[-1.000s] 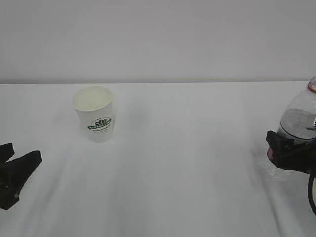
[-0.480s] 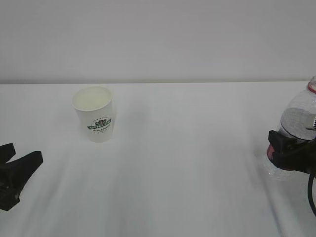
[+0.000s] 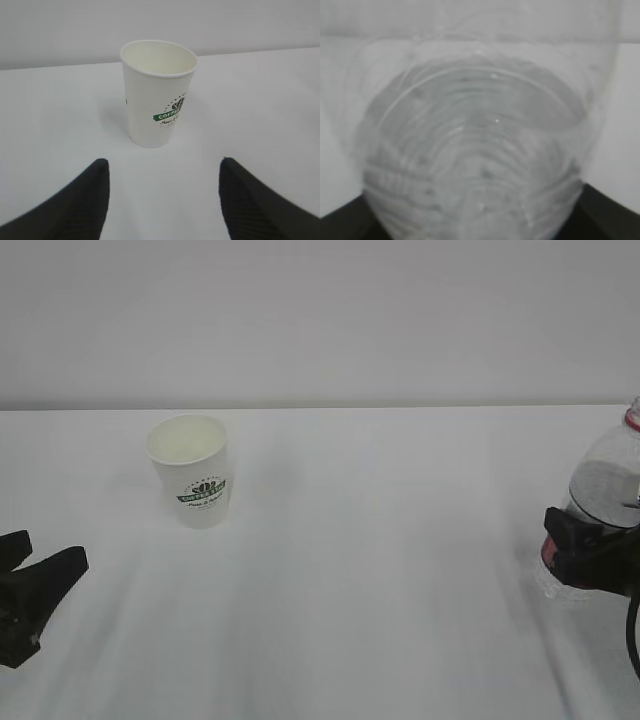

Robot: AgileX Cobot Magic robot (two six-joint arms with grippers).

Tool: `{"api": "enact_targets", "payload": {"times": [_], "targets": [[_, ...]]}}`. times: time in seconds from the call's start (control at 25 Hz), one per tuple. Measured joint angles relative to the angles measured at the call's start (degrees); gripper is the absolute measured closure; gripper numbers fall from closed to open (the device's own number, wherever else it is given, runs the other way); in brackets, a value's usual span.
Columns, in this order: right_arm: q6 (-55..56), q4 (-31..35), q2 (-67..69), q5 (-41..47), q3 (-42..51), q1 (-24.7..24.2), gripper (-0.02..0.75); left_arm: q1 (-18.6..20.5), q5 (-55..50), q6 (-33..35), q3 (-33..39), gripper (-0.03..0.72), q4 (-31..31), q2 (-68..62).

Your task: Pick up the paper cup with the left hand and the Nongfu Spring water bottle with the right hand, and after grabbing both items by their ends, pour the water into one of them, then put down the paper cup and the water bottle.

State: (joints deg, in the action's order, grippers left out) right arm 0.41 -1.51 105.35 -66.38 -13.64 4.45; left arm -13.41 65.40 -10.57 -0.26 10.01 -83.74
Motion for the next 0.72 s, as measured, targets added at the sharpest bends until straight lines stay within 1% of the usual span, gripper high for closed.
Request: {"api": "enact_targets", "payload": {"times": [0.28,0.44,0.72], "targets": [[0.00,-0.93,-2.54,2.25,0.88,0.00,0.254,0.00,0.00,0.00,0.00,0.190,0.00,-0.10],[0.00,-2.75,-4.93,3.45,1.15,0.00,0.258,0.00,0.00,0.00,0.00,0.190,0.00,-0.10],[0.00,-4.08,-10.84,3.94,1.24,0.00,0.259,0.00,0.00,0.00,-0.36,0.190,0.07,-0.10]]}}
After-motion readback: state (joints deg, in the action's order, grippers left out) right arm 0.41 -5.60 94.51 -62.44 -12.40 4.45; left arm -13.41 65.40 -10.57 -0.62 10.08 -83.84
